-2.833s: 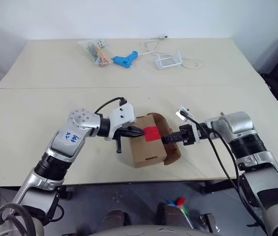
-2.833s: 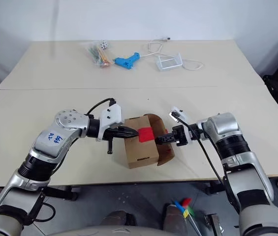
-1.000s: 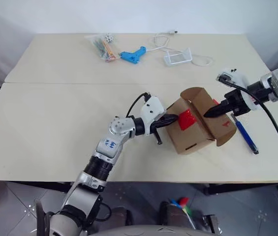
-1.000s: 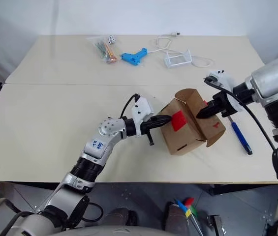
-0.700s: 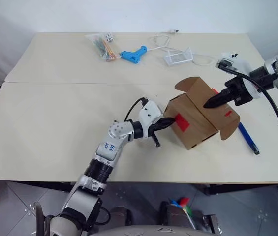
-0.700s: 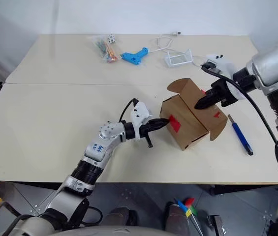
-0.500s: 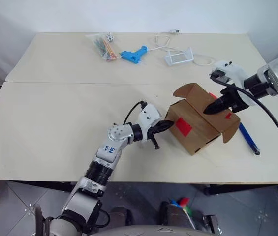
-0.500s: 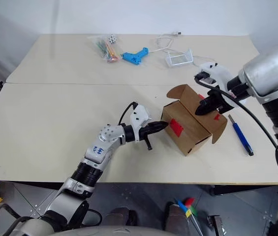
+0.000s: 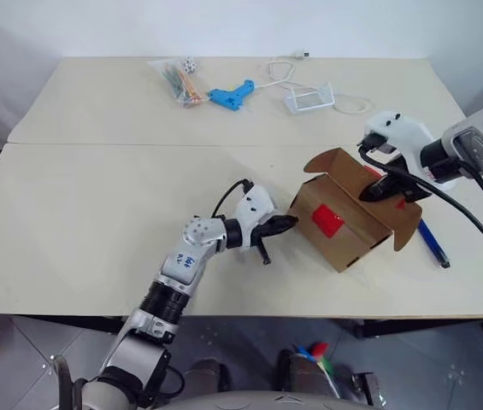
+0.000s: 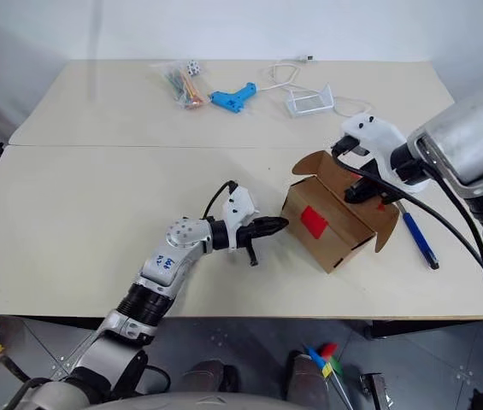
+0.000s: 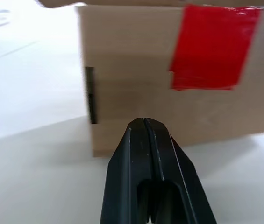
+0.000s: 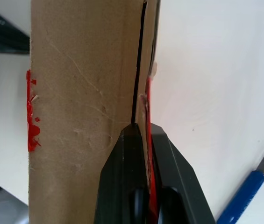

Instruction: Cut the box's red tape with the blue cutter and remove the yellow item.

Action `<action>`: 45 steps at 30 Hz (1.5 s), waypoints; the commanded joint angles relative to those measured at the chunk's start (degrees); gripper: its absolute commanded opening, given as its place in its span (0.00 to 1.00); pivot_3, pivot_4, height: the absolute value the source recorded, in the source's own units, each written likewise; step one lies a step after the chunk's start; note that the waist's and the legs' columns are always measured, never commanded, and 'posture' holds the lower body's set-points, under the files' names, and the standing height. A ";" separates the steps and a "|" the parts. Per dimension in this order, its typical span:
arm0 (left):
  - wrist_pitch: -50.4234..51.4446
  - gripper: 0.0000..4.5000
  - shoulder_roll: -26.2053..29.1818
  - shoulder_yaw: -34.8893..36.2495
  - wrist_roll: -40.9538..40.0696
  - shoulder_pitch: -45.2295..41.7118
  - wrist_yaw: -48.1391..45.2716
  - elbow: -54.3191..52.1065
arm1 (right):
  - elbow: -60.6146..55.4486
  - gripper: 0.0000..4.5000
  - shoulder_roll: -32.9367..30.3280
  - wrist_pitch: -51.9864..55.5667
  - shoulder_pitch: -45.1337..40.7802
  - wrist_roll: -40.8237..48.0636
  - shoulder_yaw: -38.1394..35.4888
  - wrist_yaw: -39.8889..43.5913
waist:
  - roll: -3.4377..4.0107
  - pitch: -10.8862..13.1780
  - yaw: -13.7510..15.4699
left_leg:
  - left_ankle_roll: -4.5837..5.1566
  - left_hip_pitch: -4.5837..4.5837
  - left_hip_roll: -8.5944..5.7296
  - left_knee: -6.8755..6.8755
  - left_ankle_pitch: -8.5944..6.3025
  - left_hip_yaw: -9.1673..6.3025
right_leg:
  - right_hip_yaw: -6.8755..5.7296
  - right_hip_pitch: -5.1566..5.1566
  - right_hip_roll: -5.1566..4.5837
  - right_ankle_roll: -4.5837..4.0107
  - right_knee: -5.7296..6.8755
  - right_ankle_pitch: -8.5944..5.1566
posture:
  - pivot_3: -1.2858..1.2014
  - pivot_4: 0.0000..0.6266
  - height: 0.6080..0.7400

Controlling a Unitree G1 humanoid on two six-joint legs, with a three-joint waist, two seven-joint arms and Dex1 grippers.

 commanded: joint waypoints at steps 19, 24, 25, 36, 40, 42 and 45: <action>-2.10 0.00 -6.42 -0.91 -1.97 -12.48 -1.85 4.03 | -0.01 0.01 -2.84 0.19 -2.38 19.33 -4.13 -17.37 | -0.01 0.01 0.04 | 0.02 -0.04 -0.13 0.05 0.01 0.09 | 0.00 0.00 0.09 0.04 0.00 0.02 | 0.52 0.24 1.00; -3.48 0.00 -6.48 -4.75 1.60 -10.98 -2.46 5.97 | 0.69 0.01 -3.54 0.19 -2.02 24.17 -5.05 -21.29 | -0.02 0.01 0.18 | 0.03 -0.04 -0.07 0.06 0.01 0.14 | 0.01 0.00 0.07 0.04 0.00 0.02 | 0.52 0.24 1.00; -3.10 0.00 -6.46 -5.13 1.62 -10.56 -2.94 5.73 | 0.99 0.01 -3.79 0.19 -1.92 24.85 -5.23 -21.86 | -0.02 0.00 0.19 | 0.03 -0.04 -0.04 0.06 0.01 0.12 | 0.02 0.00 0.05 0.04 -0.01 0.02 | 0.52 0.24 1.00; 4.22 0.00 -1.89 -5.75 2.12 -8.05 -5.19 3.52 | 16.03 0.01 -6.38 0.19 -2.35 23.04 -7.35 -16.35 | -0.02 0.00 0.49 | 0.08 -0.05 -0.04 0.10 0.02 0.09 | 0.04 0.01 0.02 0.04 0.00 0.02 | 0.52 0.24 1.00; 5.76 0.00 -1.08 -5.72 2.30 -7.03 -4.71 2.83 | 20.45 0.01 -7.47 -4.31 0.47 16.95 -5.76 -11.45 | -0.03 -0.01 0.49 | 0.08 -0.03 -0.04 0.14 0.02 0.15 | 0.04 0.06 0.03 0.04 0.01 0.02 | 0.52 0.24 1.00; 6.15 0.00 -0.80 -5.72 2.50 -6.60 -4.51 2.63 | 22.24 0.01 -7.16 -5.66 1.23 14.46 -5.60 -9.63 | -0.03 -0.01 0.47 | 0.08 0.07 -0.03 0.16 0.03 0.17 | 0.03 0.20 0.03 0.04 -0.03 0.02 | 0.52 0.24 1.00; 6.96 0.00 -0.19 -5.79 2.59 -5.92 -4.47 2.13 | 24.87 0.01 -6.55 -7.93 2.91 11.02 -5.77 -7.36 | -0.04 -0.02 0.46 | 0.09 0.21 -0.01 0.19 0.03 0.13 | 0.03 0.38 0.03 0.04 -0.07 0.02 | 0.52 0.24 1.00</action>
